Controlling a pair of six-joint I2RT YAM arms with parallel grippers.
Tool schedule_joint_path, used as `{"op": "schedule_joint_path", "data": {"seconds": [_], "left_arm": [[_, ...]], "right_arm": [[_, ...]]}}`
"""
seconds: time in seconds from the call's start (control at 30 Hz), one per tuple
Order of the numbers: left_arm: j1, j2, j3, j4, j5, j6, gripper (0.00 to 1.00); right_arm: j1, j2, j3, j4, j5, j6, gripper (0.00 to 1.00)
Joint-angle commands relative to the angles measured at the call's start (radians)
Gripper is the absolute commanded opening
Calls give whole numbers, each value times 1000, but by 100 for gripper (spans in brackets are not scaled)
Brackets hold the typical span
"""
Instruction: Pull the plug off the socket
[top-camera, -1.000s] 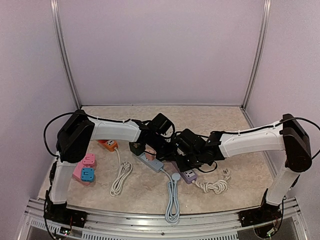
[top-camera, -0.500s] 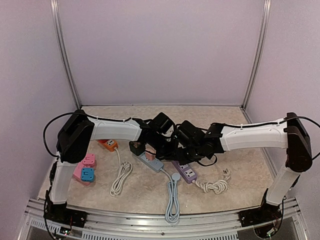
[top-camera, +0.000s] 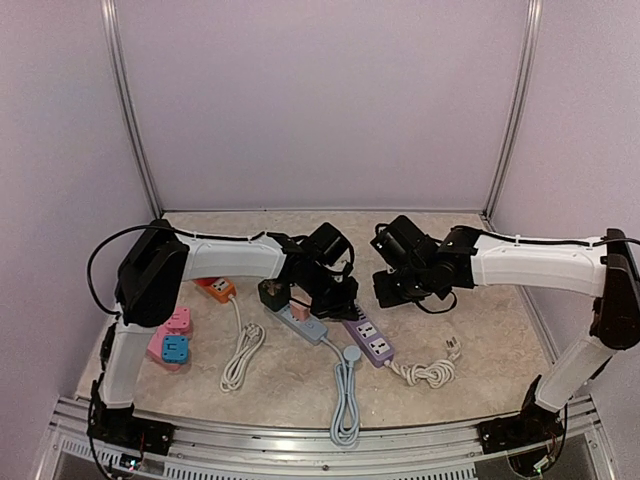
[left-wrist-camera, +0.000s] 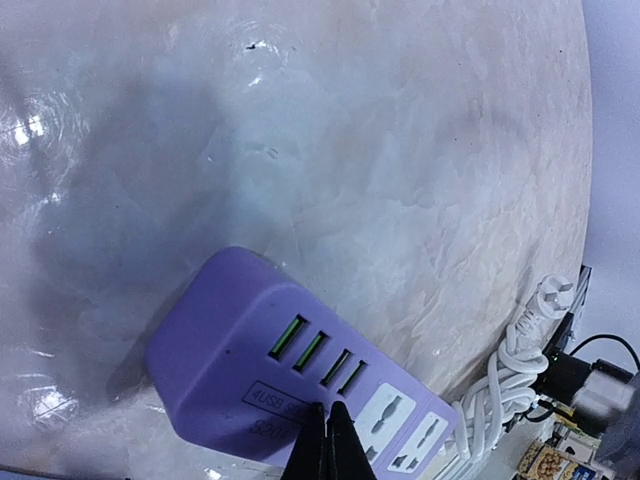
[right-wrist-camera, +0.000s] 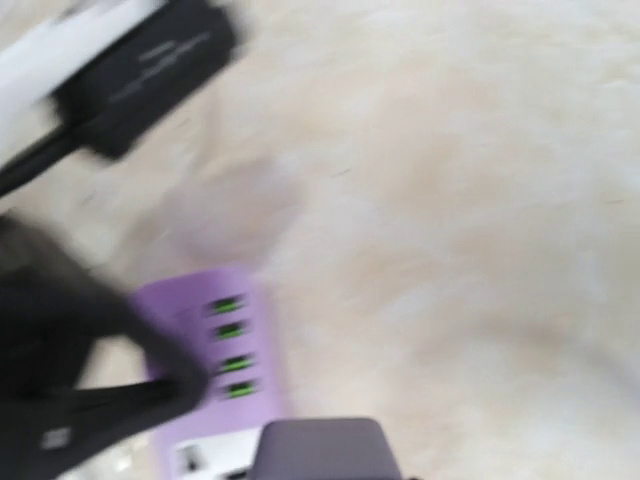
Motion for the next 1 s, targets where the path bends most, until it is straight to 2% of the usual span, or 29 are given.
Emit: {"op": "schedule_joint_path", "data": {"seconds": [0.0,0.23,0.33,0.43,0.73,0.97], "left_arm": [[2,45,71,-178,-86,67,0],[-1,10,289,-272,-79,129,0],[-2,-18,294,-294,-91,136,0],[5,-85,225,-288,-106,134,0],[67,-408,-153,-267,-207,93,0],[113,-589,-297,-281,-235,69,1]], "right_arm": [[-87,-66,-52,17,-26,-28,7],[-225,-58,-93,156,-152,-68,7],[-273,-30,-86,208,-215,-86,8],[-315,6,-76,258,-282,-101,9],[-420,117,-68,364,-392,-124,15],[-495,163,-129,429,-452,-123,27]]}}
